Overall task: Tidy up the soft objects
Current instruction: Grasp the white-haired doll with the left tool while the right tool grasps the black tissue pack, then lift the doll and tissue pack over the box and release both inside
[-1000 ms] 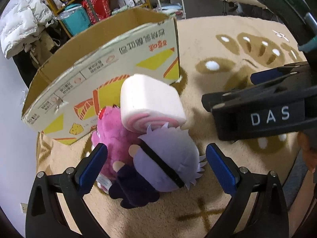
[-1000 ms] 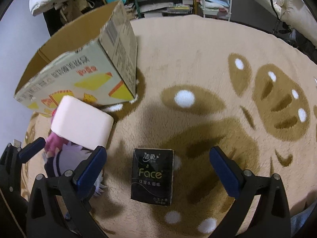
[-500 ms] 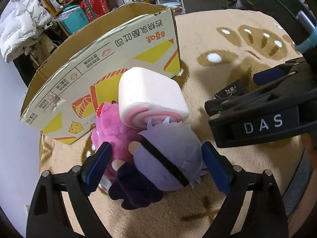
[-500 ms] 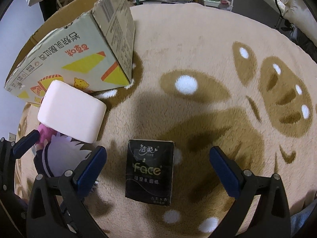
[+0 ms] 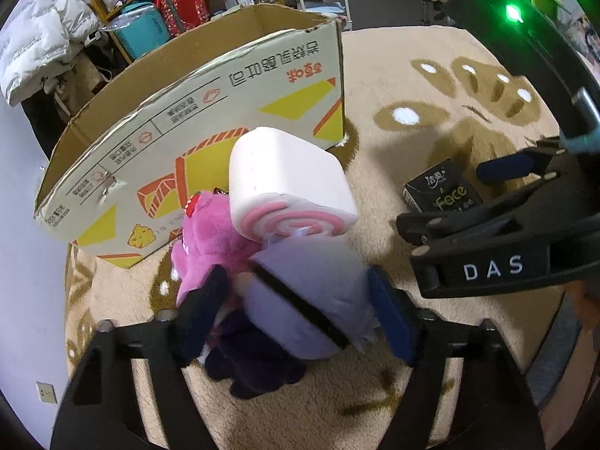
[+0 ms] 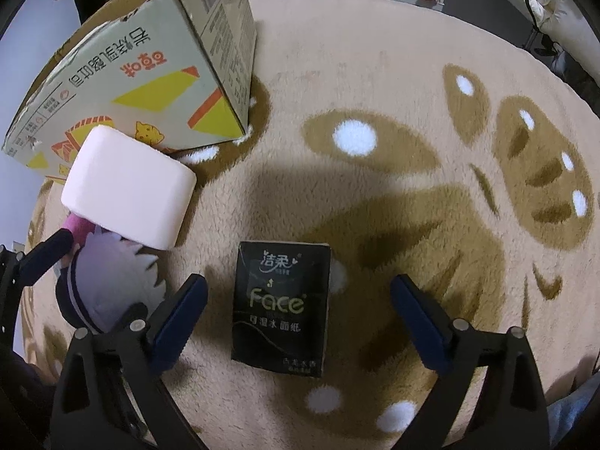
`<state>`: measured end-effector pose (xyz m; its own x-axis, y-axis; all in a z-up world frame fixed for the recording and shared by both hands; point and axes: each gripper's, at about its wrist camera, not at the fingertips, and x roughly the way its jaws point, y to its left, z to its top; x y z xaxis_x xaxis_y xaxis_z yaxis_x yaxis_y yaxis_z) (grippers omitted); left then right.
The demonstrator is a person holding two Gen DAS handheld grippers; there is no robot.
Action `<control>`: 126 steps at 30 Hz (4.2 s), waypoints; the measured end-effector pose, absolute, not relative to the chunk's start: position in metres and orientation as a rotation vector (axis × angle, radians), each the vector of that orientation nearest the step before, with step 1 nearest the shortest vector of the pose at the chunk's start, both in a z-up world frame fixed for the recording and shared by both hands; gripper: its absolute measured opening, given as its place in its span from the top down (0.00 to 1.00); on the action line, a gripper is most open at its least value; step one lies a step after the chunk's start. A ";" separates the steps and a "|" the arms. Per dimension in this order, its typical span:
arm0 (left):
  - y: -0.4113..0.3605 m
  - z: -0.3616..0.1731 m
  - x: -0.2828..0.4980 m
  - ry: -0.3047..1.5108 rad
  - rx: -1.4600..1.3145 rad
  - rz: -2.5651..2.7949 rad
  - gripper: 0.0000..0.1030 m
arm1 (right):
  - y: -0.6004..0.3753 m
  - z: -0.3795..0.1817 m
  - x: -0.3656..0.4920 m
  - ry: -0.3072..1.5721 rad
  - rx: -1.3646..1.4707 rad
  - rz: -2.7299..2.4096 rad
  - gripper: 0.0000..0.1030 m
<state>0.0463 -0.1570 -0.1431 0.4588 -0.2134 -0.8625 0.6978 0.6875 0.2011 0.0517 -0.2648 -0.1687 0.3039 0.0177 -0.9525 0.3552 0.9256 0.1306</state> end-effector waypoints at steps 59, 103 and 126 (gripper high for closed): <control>-0.099 -0.055 0.029 0.635 0.364 -0.463 0.38 | -0.239 -0.042 0.025 0.751 0.278 -0.051 0.52; -0.066 -0.003 0.080 0.377 0.200 -0.294 0.38 | -0.233 0.016 0.066 0.432 0.116 -0.085 0.52; -0.073 -0.032 0.139 0.453 0.214 -0.237 0.37 | -0.227 -0.015 0.127 0.485 0.069 -0.060 0.52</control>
<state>0.1393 -0.0730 -0.0321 0.8725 -0.1776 -0.4552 0.2720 0.9504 0.1506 0.1270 -0.2273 -0.0148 0.8830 -0.0415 -0.4676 0.0743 0.9959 0.0518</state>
